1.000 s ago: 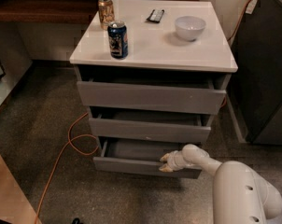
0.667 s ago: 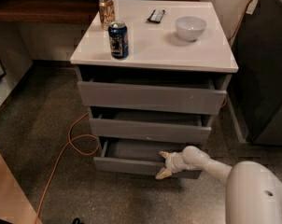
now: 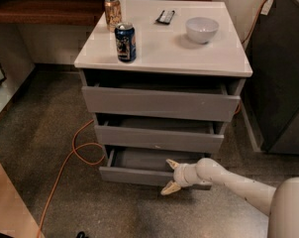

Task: Place pepsi can into bottom drawer

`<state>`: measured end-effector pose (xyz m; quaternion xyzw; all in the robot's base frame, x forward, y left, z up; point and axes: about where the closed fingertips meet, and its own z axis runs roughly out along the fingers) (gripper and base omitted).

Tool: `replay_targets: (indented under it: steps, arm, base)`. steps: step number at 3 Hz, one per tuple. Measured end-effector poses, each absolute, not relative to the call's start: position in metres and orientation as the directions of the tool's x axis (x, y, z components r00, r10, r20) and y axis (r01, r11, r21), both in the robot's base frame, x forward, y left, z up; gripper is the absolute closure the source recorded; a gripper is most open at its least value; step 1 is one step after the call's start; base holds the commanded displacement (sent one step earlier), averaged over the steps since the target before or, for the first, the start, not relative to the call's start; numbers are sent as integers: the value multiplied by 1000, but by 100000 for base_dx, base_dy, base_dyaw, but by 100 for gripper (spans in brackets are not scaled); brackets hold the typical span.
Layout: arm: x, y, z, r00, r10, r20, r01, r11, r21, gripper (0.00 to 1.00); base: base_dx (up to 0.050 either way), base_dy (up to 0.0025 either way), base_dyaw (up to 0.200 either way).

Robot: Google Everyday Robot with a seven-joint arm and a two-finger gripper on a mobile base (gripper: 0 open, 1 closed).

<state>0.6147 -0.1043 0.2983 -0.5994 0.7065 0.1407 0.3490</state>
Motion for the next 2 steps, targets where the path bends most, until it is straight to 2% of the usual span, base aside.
replay_targets:
  steps: [2]
  arm:
    - [641, -117, 278, -125, -752, -648, -943, 293, -157, 79]
  base:
    - [0, 0, 0]
